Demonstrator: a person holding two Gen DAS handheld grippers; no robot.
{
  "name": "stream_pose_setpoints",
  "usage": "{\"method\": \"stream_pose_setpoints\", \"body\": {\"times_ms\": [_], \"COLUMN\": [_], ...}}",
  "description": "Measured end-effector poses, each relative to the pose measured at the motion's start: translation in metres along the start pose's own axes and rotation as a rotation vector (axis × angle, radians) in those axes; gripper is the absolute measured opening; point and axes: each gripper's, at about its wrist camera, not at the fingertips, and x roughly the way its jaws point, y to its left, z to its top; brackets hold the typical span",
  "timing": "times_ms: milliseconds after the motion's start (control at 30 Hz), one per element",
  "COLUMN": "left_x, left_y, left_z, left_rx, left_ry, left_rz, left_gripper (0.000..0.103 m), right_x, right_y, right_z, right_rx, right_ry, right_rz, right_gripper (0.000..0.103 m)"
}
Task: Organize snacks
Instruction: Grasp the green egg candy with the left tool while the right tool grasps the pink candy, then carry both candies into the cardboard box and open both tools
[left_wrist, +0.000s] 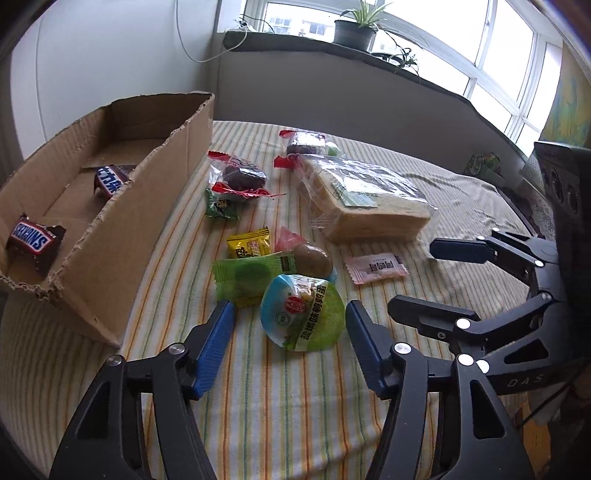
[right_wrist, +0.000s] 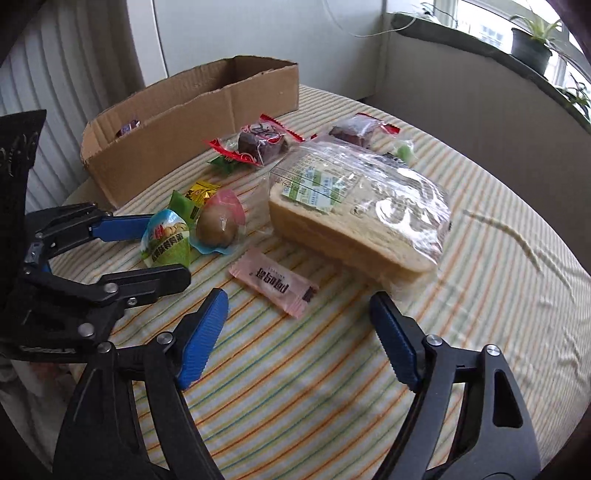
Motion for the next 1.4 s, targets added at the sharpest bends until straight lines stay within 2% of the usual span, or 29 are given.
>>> {"method": "stream_pose_setpoints", "body": {"times_ms": [67,133,200,267,300,733,933,1067,1200,1400], "left_x": [-0.002,-0.003,-0.002,-0.002,-0.002,-0.021,-0.029,-0.036,-0.046,-0.087], "left_y": [0.002,0.005,0.007,0.01,0.012,0.02,0.011,0.0,-0.014,-0.036], "left_z": [-0.001,-0.002,-0.002,-0.002,-0.002,-0.015,-0.018,-0.019,-0.012,0.017], "left_rx": [0.007,0.009,0.006,-0.005,-0.011,-0.038,-0.017,0.003,0.034,0.093], "left_ry": [0.0,0.001,-0.005,-0.011,-0.014,-0.05,-0.071,-0.092,-0.132,-0.257], "left_rz": [-0.03,-0.038,-0.029,-0.023,-0.028,-0.049,-0.05,-0.062,-0.068,-0.092], "left_gripper": [0.057,0.055,0.048,0.037,0.036,0.033,0.032,0.032,0.032,0.032], "right_x": [0.005,0.006,0.004,0.003,0.002,-0.039,-0.06,-0.07,-0.093,-0.162], "right_y": [0.0,0.003,0.011,0.019,0.021,0.031,0.036,0.03,0.022,0.021], "right_z": [0.006,0.011,0.011,0.009,0.007,-0.048,-0.085,-0.102,-0.1,-0.071], "right_rx": [-0.029,-0.051,-0.082,-0.094,-0.086,0.186,0.332,0.434,0.472,0.437], "right_ry": [-0.007,-0.01,-0.012,-0.016,-0.02,-0.153,-0.237,-0.301,-0.365,-0.522], "right_rz": [0.031,0.052,0.055,0.031,0.022,-0.064,-0.118,-0.122,-0.143,-0.215], "right_gripper": [0.073,0.048,0.032,0.026,0.021,0.02,0.02,0.02,0.02,0.02]}}
